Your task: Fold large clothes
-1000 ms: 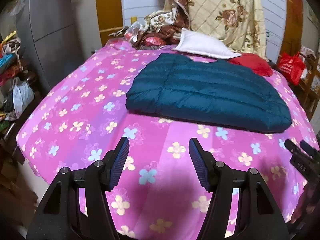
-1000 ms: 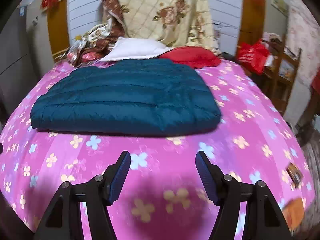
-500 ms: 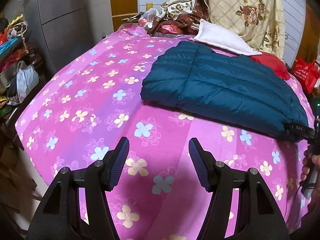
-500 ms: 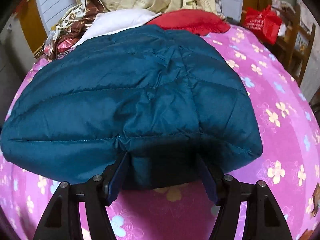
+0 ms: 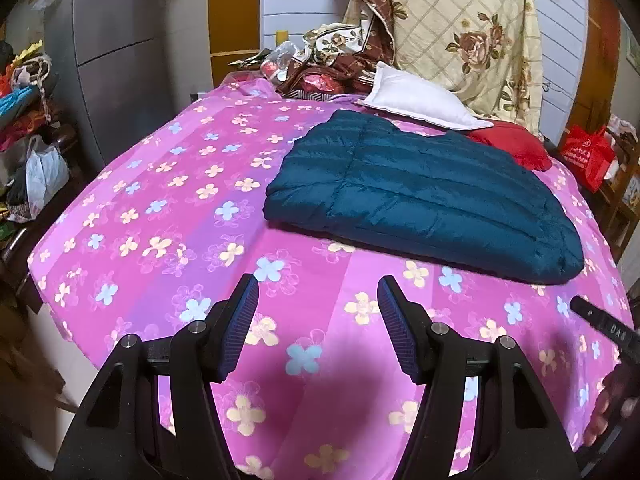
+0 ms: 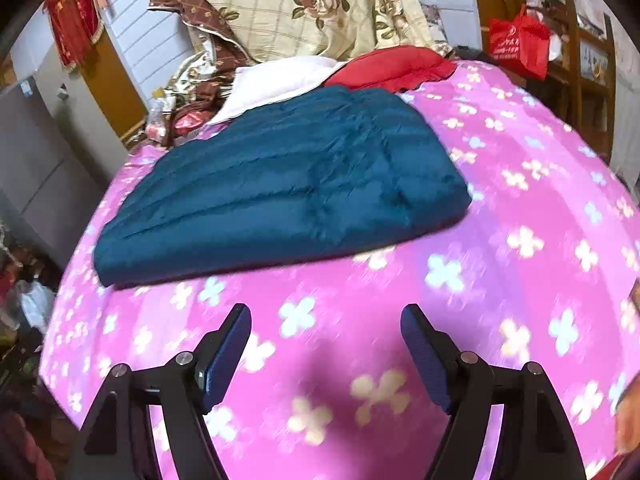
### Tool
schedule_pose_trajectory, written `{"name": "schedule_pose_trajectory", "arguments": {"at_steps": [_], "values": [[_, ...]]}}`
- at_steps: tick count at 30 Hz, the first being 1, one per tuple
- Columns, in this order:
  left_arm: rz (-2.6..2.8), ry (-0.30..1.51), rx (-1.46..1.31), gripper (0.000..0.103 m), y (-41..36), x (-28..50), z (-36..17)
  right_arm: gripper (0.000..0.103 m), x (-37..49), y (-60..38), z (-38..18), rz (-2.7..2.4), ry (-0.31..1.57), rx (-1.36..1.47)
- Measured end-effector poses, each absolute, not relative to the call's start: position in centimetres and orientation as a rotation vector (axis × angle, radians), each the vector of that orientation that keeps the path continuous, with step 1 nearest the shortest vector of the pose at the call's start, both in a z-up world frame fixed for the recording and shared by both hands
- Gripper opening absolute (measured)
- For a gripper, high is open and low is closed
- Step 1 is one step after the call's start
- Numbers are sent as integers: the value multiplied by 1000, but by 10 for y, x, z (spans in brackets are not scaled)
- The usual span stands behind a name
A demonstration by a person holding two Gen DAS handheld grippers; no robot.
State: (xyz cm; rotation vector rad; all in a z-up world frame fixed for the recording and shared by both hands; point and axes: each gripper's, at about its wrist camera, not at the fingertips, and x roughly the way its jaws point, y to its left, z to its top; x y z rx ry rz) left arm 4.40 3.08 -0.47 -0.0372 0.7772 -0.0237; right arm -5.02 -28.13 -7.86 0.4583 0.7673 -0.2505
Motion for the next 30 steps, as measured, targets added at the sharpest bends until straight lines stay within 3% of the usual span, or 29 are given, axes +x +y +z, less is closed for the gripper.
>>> {"name": "schedule_pose_trajectory", "arguments": {"at_steps": [30], "values": [[9,886,-22,62,25,79,-38,75,-48,-319,-103,-293,795,545]]}}
